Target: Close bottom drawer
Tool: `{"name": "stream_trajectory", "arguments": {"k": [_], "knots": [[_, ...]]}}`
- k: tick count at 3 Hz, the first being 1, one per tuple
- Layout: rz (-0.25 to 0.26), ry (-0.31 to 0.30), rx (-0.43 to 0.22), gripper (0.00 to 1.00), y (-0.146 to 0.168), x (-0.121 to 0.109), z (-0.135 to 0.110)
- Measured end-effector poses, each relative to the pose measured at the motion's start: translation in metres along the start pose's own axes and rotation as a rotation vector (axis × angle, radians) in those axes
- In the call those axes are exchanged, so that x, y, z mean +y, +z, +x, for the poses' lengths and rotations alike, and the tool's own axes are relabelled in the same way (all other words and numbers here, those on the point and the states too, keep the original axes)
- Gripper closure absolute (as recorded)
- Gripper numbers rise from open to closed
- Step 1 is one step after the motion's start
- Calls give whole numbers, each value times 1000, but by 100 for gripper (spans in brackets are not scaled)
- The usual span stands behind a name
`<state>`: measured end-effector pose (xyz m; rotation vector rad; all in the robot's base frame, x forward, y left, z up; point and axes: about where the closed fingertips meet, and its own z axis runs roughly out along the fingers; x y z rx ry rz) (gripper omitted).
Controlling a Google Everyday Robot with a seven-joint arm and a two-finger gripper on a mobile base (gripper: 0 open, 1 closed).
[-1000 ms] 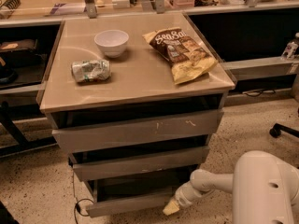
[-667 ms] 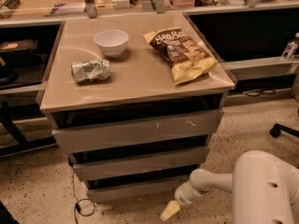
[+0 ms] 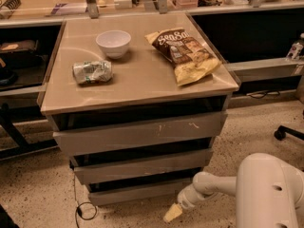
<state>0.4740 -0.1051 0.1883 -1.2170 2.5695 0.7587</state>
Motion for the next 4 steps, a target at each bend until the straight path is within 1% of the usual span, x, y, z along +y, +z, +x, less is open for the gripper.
{"name": "stream_trajectory", "arguments": {"k": [2, 3, 4], "knots": [[0, 0, 0, 65, 0, 0, 0], [10, -10, -9, 89, 2, -5, -7], [25, -29, -23, 100, 8, -17, -20]]}}
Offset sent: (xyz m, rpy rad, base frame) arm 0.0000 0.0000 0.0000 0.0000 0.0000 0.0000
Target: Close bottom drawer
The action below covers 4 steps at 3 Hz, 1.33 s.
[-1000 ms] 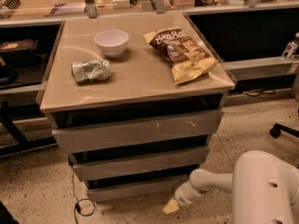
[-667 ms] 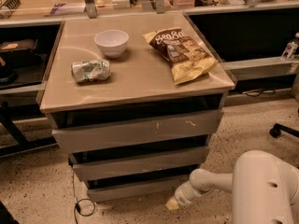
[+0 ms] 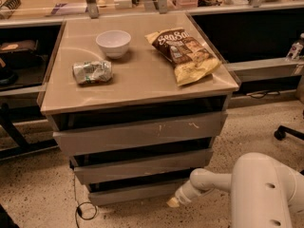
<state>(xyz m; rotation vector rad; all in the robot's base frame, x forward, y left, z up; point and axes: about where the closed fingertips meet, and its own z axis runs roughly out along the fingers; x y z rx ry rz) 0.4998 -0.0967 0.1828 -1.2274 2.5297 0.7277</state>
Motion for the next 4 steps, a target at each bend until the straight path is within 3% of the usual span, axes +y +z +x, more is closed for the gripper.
{"name": "stream_trajectory", "arguments": {"k": [2, 3, 4], "knots": [[41, -42, -15, 100, 5, -21, -30], [45, -44, -16, 87, 5, -22, -32], [45, -44, -16, 64, 5, -22, -32]]}}
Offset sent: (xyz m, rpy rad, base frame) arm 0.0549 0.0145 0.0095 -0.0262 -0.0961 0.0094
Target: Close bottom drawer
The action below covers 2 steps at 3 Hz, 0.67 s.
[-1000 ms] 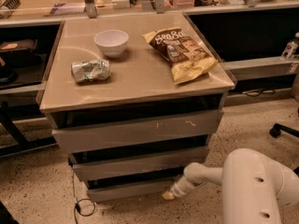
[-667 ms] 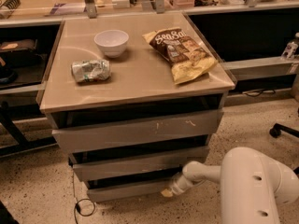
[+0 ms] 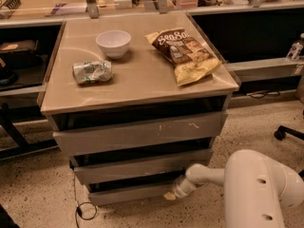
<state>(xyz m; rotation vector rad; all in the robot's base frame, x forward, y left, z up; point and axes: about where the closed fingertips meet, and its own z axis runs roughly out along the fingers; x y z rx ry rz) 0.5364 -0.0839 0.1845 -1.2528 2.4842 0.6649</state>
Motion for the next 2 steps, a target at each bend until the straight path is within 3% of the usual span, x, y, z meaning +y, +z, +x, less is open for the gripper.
{"name": "stream_trajectory", "arguments": {"k": [2], "knots": [[0, 0, 0, 17, 0, 0, 0]]}}
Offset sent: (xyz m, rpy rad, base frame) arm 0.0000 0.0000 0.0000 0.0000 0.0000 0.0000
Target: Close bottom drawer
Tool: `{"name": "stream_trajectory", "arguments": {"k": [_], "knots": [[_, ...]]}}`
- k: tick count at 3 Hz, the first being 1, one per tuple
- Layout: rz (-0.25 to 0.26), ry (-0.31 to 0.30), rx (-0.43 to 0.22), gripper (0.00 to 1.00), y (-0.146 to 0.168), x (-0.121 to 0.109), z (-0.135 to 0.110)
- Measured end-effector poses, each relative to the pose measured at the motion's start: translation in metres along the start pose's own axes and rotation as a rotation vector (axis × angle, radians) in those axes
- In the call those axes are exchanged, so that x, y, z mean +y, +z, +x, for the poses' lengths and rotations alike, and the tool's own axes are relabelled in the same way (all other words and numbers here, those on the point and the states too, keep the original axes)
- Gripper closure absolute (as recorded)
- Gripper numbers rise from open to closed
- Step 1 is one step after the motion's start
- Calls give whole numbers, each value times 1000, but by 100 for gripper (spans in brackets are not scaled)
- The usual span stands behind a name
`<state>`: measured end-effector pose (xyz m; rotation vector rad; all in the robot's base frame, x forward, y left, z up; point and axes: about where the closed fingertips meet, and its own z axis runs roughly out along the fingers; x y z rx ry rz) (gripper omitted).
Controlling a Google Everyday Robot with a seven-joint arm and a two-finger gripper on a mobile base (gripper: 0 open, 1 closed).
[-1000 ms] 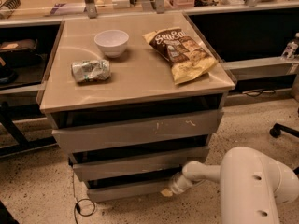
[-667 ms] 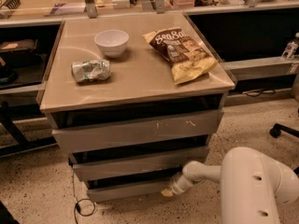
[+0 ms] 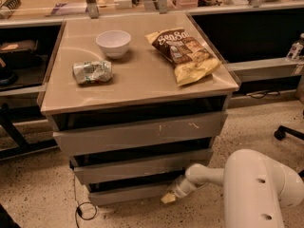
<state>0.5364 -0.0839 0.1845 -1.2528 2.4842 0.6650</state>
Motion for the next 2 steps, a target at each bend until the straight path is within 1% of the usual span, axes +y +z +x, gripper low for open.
{"name": "stream_trajectory", "arguments": {"k": [1, 2], "knots": [[0, 0, 0, 0, 0, 0, 0], [0, 0, 0, 0, 0, 0, 0]]}}
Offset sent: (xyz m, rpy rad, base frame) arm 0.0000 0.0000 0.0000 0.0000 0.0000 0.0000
